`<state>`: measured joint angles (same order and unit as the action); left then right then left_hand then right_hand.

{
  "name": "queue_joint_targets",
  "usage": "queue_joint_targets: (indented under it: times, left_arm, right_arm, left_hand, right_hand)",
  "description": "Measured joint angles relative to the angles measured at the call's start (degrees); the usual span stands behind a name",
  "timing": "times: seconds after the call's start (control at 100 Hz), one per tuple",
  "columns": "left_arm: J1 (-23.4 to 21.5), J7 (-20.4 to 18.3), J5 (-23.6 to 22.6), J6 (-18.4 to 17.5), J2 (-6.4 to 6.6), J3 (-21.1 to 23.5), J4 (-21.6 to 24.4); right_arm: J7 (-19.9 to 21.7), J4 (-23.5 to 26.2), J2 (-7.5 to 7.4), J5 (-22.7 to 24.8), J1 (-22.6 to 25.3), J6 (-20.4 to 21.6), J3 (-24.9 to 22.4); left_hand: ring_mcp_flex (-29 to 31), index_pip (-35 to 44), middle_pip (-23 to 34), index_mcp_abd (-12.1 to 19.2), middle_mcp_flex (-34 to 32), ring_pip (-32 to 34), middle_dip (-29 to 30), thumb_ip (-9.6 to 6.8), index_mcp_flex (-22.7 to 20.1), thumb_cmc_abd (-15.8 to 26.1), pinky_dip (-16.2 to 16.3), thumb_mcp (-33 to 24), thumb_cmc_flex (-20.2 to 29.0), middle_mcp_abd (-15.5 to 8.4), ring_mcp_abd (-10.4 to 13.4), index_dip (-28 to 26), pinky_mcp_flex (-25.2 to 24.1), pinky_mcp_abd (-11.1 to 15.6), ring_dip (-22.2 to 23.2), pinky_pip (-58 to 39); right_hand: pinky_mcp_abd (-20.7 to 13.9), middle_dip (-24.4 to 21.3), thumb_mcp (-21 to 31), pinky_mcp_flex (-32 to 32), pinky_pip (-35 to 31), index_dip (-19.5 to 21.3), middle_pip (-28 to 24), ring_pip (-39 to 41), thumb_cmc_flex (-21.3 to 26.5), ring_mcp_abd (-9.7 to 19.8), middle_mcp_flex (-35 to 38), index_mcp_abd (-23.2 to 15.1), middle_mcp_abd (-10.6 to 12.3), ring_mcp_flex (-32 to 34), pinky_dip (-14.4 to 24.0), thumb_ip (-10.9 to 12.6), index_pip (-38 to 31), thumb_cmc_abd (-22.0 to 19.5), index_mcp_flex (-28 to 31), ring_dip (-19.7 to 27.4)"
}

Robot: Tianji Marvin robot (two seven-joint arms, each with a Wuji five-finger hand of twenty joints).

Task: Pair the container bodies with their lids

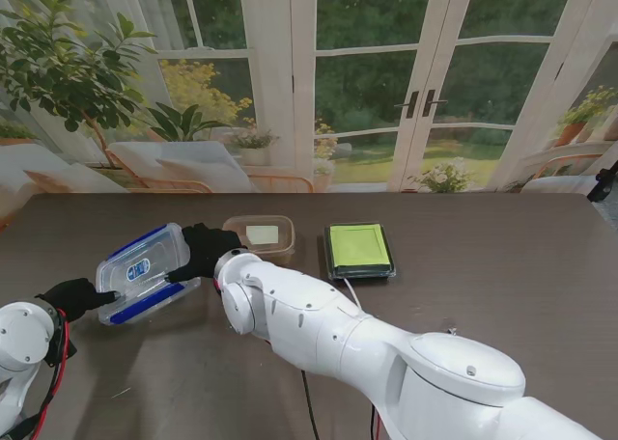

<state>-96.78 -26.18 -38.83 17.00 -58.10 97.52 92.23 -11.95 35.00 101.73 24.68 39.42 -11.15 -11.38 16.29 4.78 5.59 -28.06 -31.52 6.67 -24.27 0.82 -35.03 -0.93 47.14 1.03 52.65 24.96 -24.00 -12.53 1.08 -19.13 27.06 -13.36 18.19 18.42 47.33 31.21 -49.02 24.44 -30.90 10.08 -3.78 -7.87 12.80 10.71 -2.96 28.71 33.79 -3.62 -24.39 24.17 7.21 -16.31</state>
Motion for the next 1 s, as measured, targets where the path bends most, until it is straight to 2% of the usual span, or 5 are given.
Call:
queue_joint_targets:
  times: [0.13,0.28,0.58,0.78,1.0]
  left_arm:
    - [-0.2,-0.1,-0.2,-0.3,-0.03,0.0,0.1]
    - [-0.7,-0.8,-1.2,-0.5,-0.03,0.3,0.7]
    - [-0.2,-3.1,-3.5,-2.3,0.09,1.2,1.1]
    - [1.5,-4.3,-4.7,-3.8,0.36,1.4,0.4]
    - [2.6,-5.2,-5.1,-4.9,0.66,1.4,-0.2]
  right_arm:
    - [-0.1,-0.1,-0.25,-0.1,0.6,-0.1,-0.5]
    - [2.4,2.1,-1.77,-0.1,0.8,-1.3,-0.3]
    - [8.0,10.4,-6.63,-0.3,1.6,-4.8,-0.1]
    - [11.8,12.4,-7.75,-0.2,1.7,-8.3,0.4]
    - [11.9,12.4,-7.95,-0.1,1.7,-8.7,0.8]
  left_hand:
    - [0.0,0.0,0.0,0.8,0.0,0.0,0.1,0.0,0.0,0.0,-0.1,0.0,0.0,-0.4,0.0,0.0,0.0,0.3,0.0,0.0]
    - [0.0,0.0,0.0,2.4,0.0,0.0,0.2,0.0,0.0,0.0,-0.8,0.0,0.0,-1.1,0.0,0.0,0.0,0.3,0.0,0.0]
    - [0.0,0.0,0.0,4.0,0.0,0.0,0.7,0.0,0.6,0.0,-0.8,0.0,0.0,-1.4,0.0,-0.5,0.0,0.4,-0.6,0.0]
    - [0.0,0.0,0.0,6.9,0.0,0.0,0.7,0.0,0.6,0.0,-1.4,0.0,0.0,-1.6,0.0,-0.4,0.0,0.4,-0.6,0.0]
    - [0.0,0.0,0.0,7.2,0.0,0.0,0.7,0.0,0.8,0.0,-1.5,0.0,0.0,-1.7,0.0,0.2,0.0,0.4,-0.6,0.0]
  right_hand:
    - [0.0,0.7,0.0,0.0,0.3,0.0,-1.6,0.0,0.0,-0.5,0.0,-0.9,0.0,0.0,0.0,0.0,-3.3,-0.1,0.0,0.0]
    - [0.1,0.7,-0.5,0.0,0.8,0.0,-1.7,0.0,0.0,-2.0,0.0,-1.4,-0.1,0.0,0.0,0.0,-6.6,-0.1,0.0,0.0]
    - [0.2,0.7,0.0,0.0,1.7,-4.1,-1.7,-0.8,0.0,-2.8,0.1,-3.0,-1.4,0.0,0.0,0.0,-10.0,-0.3,0.0,0.2]
    - [0.2,0.6,0.0,0.0,2.0,-5.6,-1.7,-0.8,0.7,-2.8,0.2,-4.4,-2.0,0.1,0.0,0.1,-10.1,-1.1,0.0,0.2]
    - [0.2,0.5,-0.2,0.0,2.0,-7.8,-1.4,-0.5,2.3,-2.9,1.0,-5.2,-2.1,0.2,0.0,0.1,-10.8,-1.7,0.0,0.2]
